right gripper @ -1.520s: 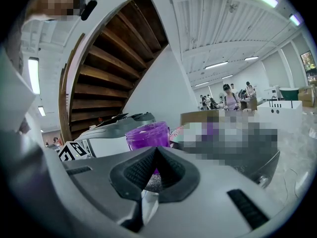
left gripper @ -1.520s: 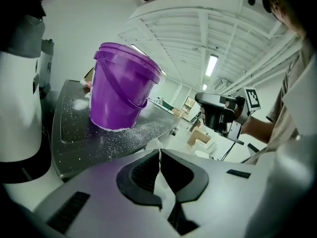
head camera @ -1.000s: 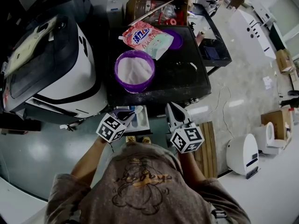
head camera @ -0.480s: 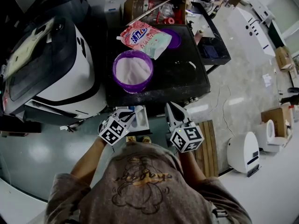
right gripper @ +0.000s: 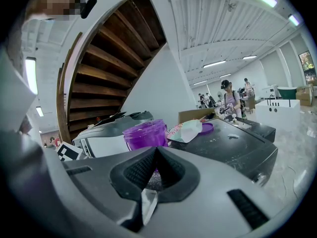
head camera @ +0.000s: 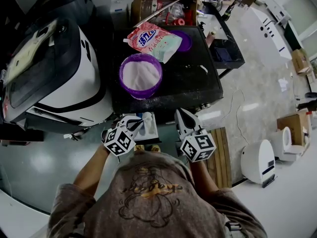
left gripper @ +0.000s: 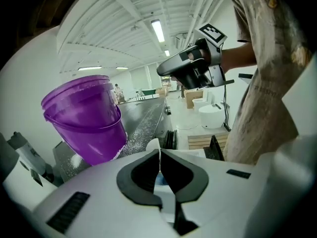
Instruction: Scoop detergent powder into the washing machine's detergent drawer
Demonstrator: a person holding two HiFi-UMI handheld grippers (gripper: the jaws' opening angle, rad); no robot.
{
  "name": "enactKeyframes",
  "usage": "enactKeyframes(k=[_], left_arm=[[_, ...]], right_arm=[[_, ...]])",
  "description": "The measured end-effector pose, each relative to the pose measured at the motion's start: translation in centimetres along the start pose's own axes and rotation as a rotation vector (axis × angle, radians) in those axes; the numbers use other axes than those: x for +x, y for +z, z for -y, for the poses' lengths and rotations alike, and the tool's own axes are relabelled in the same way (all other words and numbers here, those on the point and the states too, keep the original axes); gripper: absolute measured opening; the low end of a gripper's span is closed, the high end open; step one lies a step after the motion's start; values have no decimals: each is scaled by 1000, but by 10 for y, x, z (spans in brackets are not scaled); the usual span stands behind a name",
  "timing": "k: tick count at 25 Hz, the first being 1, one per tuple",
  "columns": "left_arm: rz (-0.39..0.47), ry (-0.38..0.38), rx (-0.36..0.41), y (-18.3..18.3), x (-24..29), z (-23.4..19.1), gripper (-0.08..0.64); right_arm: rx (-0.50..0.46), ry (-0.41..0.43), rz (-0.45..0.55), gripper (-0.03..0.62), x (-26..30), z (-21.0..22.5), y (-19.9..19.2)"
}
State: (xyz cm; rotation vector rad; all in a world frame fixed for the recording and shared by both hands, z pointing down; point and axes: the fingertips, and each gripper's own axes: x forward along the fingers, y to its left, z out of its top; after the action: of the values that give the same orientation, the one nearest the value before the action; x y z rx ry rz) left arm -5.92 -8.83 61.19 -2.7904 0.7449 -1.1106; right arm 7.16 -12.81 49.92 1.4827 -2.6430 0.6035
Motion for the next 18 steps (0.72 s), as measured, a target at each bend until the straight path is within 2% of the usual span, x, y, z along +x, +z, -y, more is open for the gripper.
enactKeyframes(k=[12, 18], left_arm=[[28, 8, 262, 8, -6, 7, 25], [33, 23, 364, 10, -8, 9, 25]], right_arm=[[-2, -3, -2, 3, 0, 2, 0], [-3, -1, -2, 3, -1, 0, -1]])
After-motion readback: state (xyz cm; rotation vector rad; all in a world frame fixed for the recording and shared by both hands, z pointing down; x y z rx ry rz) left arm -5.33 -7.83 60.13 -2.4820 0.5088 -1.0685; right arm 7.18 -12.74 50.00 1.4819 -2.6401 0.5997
